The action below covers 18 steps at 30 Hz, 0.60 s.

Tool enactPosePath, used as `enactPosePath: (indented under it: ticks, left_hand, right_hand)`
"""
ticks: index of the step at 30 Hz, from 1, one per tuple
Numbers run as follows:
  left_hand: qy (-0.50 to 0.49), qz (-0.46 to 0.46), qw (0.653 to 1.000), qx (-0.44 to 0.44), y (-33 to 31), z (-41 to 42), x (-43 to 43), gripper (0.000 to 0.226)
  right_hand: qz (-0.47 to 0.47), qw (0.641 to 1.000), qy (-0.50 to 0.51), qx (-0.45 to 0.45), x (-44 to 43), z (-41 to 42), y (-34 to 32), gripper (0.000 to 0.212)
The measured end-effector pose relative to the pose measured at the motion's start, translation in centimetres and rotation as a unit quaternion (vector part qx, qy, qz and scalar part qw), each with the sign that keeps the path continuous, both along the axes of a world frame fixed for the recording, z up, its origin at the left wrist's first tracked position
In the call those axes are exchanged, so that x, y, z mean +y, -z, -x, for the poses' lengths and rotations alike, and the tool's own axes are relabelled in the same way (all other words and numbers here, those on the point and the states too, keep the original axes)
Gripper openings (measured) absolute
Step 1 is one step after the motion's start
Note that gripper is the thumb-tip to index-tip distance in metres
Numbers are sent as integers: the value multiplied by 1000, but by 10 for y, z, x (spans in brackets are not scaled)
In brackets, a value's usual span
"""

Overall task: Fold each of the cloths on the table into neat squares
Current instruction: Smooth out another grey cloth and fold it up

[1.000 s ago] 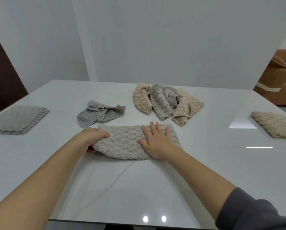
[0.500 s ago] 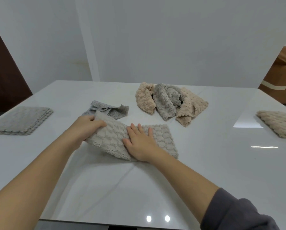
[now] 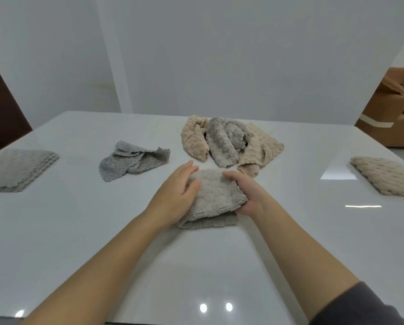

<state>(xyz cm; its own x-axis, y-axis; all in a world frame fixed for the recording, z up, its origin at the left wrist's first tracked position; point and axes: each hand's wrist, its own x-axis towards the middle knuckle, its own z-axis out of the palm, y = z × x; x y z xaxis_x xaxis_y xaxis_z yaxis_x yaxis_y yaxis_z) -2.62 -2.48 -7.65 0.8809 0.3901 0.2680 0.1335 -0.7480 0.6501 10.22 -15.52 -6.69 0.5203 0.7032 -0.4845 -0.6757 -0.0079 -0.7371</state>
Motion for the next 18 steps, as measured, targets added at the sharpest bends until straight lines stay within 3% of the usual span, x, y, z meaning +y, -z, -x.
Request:
enactPosePath:
  ticks: [3, 6, 9, 14, 18]
  left_hand:
    - [21, -60, 991, 117, 11, -4, 1, 59]
    - [21, -98, 983, 153, 13, -7, 3, 63]
    - [28, -141, 970, 197, 15, -8, 6, 65]
    - [44, -209, 945, 247, 22, -4, 9, 69]
    - [54, -238, 936, 253, 26, -3, 5, 69]
  right_hand:
    - [10, 999, -34, 10, 5, 3, -4, 26]
    - [-7, 998, -59, 14, 10, 4, -3, 26]
    - [36, 997, -71, -16, 10, -2, 4, 22]
    - [168, 960, -33, -220, 6, -17, 10, 7]
    - [269, 866, -36, -419, 2, -22, 16, 3]
